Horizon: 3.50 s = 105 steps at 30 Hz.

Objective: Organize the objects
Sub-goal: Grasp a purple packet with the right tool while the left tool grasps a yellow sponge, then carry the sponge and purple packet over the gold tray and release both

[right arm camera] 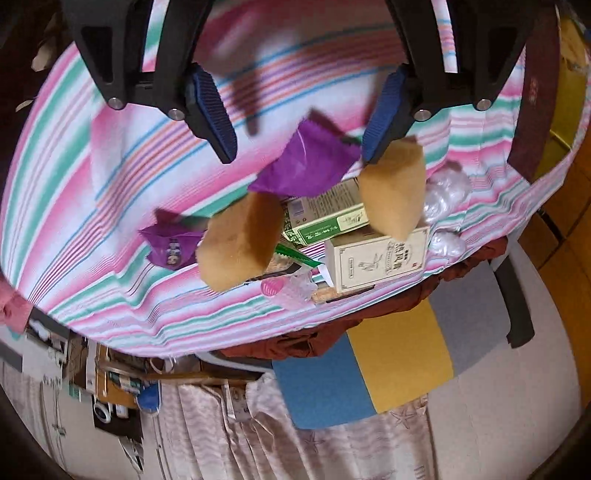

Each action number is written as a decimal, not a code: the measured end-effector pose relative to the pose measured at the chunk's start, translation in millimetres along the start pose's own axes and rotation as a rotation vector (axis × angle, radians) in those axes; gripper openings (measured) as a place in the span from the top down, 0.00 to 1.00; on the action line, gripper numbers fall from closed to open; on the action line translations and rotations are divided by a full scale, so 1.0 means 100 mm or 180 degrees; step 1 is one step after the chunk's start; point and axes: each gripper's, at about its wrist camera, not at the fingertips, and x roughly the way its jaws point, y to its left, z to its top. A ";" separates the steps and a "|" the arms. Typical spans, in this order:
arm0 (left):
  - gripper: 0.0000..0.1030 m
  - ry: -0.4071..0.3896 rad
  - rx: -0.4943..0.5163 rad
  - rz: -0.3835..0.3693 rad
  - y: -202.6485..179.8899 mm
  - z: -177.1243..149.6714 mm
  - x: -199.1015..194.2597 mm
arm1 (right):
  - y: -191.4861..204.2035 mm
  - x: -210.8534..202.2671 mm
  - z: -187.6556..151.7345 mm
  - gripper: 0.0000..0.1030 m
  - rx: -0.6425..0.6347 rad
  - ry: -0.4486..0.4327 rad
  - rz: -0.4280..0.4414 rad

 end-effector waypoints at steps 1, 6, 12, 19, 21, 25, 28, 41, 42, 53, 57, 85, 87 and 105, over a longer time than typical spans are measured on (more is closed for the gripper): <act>0.00 0.0011 -0.0007 -0.0013 -0.02 -0.01 0.01 | 0.01 0.05 0.04 0.33 0.0001 -0.0007 0.0014; 0.00 0.0086 -0.0054 -0.0023 -0.10 -0.10 0.07 | 0.02 0.23 0.11 0.45 -0.0048 0.0071 -0.0087; 0.00 0.0189 -0.0090 -0.0017 -0.15 -0.15 0.16 | -0.02 0.30 -0.02 0.57 -0.0276 0.0136 -0.0029; 0.00 0.0259 0.0027 -0.0057 -0.32 -0.10 0.33 | -0.15 0.19 -0.14 0.59 -0.0390 -0.0058 0.0189; 0.00 0.0291 0.0062 -0.0055 -0.40 -0.05 0.43 | -0.20 0.19 -0.15 0.59 -0.0342 -0.0084 0.0272; 0.00 0.0370 -0.0021 -0.0123 -0.53 0.05 0.67 | -0.23 0.15 -0.20 0.59 -0.0342 -0.0153 0.0364; 0.00 0.0455 -0.0108 -0.0141 -0.65 0.14 0.94 | -0.26 0.16 -0.19 0.59 -0.0318 -0.0178 0.0406; 0.00 0.0925 -0.1084 -0.0514 -0.92 0.41 2.05 | -0.29 0.16 -0.20 0.59 -0.0279 -0.0238 0.0492; 0.00 0.0907 -0.1124 -0.0546 -0.95 0.43 2.11 | -0.30 0.17 -0.20 0.59 -0.0274 -0.0240 0.0504; 0.19 0.0905 -0.0829 -0.0251 -1.18 0.48 2.47 | -0.33 0.18 -0.20 0.59 -0.0252 -0.0253 0.0553; 0.32 0.0843 -0.0596 -0.0133 -1.19 0.45 2.49 | -0.32 0.18 -0.20 0.59 -0.0247 -0.0255 0.0553; 0.40 0.0635 -0.0347 -0.0229 -0.70 0.10 1.65 | -0.24 0.18 -0.21 0.60 -0.0359 -0.0260 0.0393; 0.40 0.0593 -0.0315 -0.0268 -0.68 0.09 1.53 | -0.23 0.18 -0.22 0.60 -0.0375 -0.0259 0.0373; 0.39 0.0097 -0.0206 -0.0140 -0.12 0.38 0.57 | -0.13 0.16 -0.24 0.62 -0.0563 -0.0214 0.0196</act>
